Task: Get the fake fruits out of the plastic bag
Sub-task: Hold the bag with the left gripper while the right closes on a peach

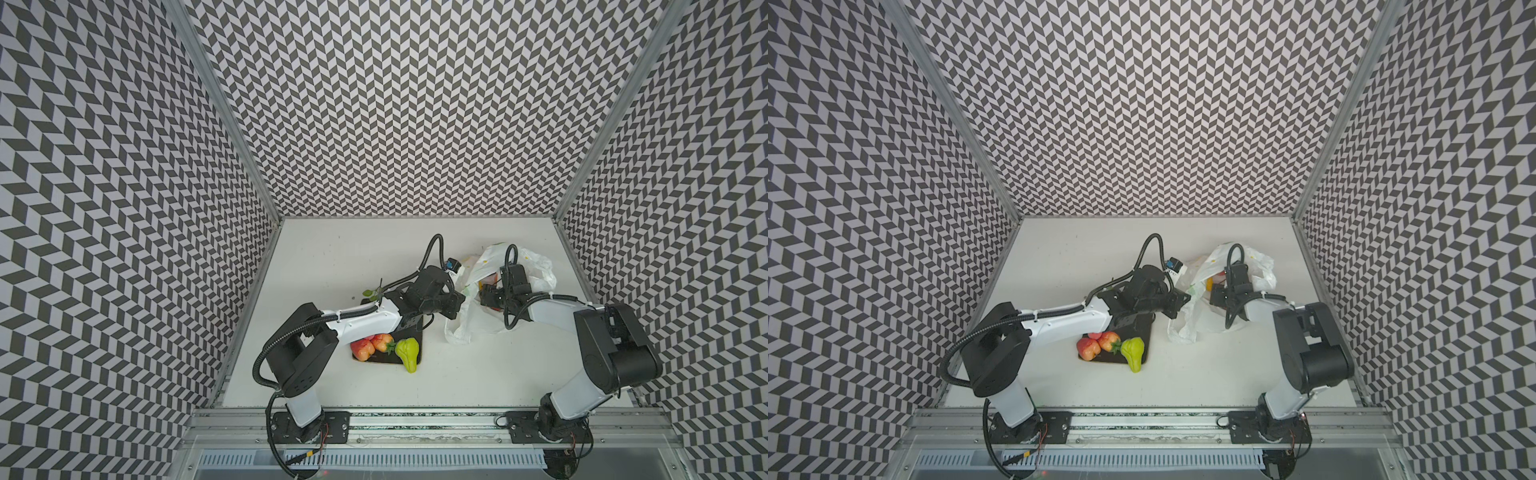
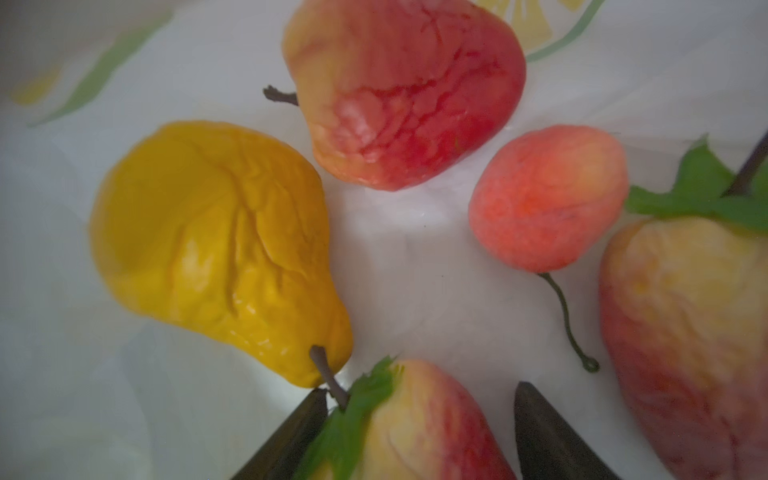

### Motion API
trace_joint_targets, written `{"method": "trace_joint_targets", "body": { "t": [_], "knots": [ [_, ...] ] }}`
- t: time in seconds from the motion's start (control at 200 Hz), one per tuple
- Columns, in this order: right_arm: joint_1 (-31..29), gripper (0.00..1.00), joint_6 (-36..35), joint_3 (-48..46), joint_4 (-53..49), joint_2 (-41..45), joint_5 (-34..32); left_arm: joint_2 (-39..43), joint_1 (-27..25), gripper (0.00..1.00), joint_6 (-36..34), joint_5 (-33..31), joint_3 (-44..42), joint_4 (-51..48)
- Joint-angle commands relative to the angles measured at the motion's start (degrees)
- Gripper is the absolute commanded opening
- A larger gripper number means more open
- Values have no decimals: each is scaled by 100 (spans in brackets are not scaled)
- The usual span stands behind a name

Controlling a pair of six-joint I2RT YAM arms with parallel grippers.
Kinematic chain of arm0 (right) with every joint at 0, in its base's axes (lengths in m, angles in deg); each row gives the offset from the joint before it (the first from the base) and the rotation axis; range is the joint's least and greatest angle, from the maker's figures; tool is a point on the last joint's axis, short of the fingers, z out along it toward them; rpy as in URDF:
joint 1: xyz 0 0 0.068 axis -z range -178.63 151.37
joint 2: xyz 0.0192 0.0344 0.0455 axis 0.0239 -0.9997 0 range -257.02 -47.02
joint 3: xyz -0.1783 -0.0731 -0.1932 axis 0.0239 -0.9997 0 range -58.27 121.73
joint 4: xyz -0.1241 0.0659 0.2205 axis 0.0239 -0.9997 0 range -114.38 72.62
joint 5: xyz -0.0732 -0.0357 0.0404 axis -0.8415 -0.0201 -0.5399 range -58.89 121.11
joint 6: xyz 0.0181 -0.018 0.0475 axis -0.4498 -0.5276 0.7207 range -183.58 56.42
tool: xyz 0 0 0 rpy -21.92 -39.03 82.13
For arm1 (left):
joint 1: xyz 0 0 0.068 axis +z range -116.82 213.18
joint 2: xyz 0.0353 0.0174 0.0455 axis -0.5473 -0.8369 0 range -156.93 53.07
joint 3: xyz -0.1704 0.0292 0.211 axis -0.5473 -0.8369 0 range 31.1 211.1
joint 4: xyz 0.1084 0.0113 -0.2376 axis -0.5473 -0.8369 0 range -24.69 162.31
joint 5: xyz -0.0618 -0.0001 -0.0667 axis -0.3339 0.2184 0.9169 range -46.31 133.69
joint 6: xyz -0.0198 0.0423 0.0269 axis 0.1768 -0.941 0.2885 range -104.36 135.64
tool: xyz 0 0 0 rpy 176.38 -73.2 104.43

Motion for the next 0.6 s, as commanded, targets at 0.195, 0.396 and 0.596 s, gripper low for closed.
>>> {"method": "trace_joint_targets", "body": {
  "t": [0.195, 0.396, 0.596],
  "knots": [
    [4, 53, 64, 38, 18, 82, 53, 23, 36, 5, 3, 21, 99, -14],
    [12, 47, 180, -294, 179, 688, 349, -22, 36, 5, 100, 23, 71, 125],
    [12, 46, 342, -577, 203, 1196, 604, -65, 39, 5, 289, 20, 64, 206]
  ]
}}
